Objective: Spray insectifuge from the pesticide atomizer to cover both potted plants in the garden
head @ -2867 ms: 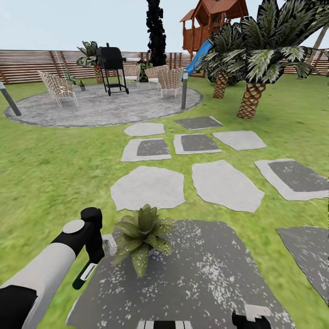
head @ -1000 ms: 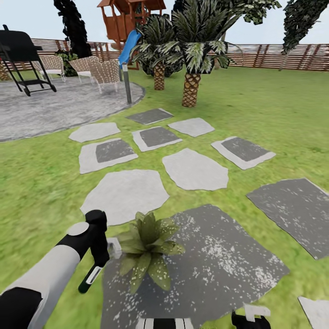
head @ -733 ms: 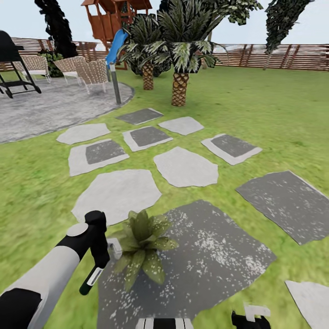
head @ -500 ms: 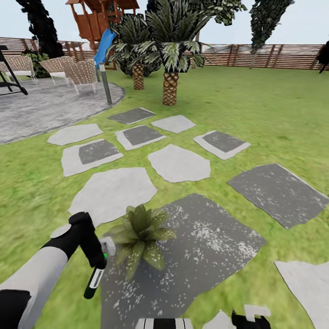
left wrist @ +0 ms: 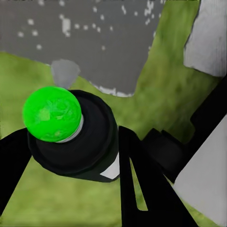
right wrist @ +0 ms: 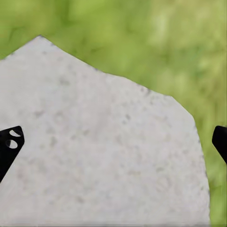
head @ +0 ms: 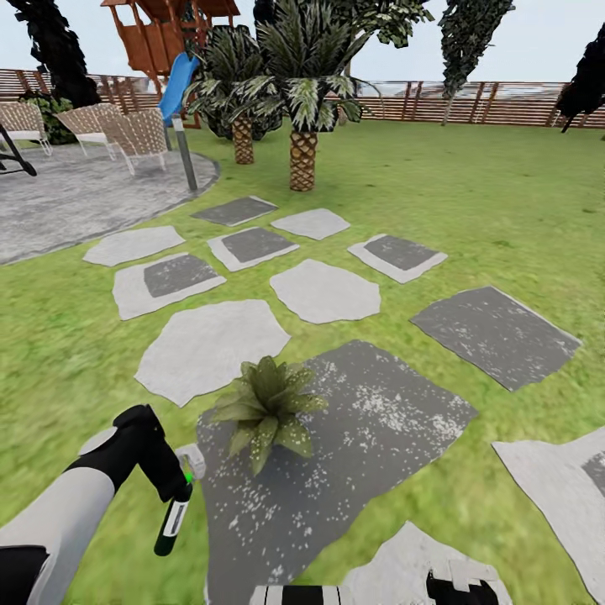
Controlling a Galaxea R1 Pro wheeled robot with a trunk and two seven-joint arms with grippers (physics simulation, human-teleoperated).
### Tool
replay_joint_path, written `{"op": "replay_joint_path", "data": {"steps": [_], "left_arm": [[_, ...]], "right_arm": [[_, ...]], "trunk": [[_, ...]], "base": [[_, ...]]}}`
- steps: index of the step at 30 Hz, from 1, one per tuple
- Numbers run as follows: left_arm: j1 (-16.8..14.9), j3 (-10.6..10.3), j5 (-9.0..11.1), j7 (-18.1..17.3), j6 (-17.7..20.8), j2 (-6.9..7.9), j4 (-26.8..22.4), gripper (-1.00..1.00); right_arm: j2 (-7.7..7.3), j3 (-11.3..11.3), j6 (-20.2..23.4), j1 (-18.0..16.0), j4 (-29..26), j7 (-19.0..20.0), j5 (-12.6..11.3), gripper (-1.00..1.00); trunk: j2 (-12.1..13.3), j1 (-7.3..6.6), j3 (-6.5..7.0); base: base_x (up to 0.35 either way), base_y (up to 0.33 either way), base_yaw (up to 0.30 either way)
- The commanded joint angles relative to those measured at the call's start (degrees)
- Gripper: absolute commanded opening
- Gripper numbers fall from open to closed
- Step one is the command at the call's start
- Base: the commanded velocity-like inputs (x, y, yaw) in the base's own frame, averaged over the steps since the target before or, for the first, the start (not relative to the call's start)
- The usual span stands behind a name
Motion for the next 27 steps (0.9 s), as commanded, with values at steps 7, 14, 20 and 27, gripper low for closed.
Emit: {"op": "replay_joint_path", "data": {"steps": [7, 14, 20, 27], "left_arm": [[-0.9, -0.4, -0.1, 0.1, 4.8, -2.46, -1.1, -1.0], [0.0, -0.3, -0.3, 1.6, 6.8, -4.17, -2.3, -1.0], [0.1, 2.3, -0.1, 6.6, 8.2, -3.81, -1.9, -1.0], [1.7, 10.4, -0.1, 14.7, 8.2, -4.06, -1.6, -1.0]], "right_arm": [[0.08, -0.5, -0.2, 0.0, 0.1, -0.2, 0.4, 1.0], [0.16, -0.5, -0.2, 0.0, 0.1, -0.2, 0.4, 1.0], [0.17, -0.5, -0.2, 0.0, 0.1, -0.2, 0.4, 1.0], [0.21, -0.4, -0.3, 0.0, 0.1, -0.2, 0.4, 1.0]], "trunk": [[0.0, -0.01, -0.05], [0.0, -0.01, -0.05], [0.0, -0.01, -0.05], [0.0, -0.01, -0.05]], "base": [[0.093, 0.09, -0.026], [0.003, 0.002, -0.246], [0.0, 0.0, -0.118], [0.0, 0.161, -0.003]]}}
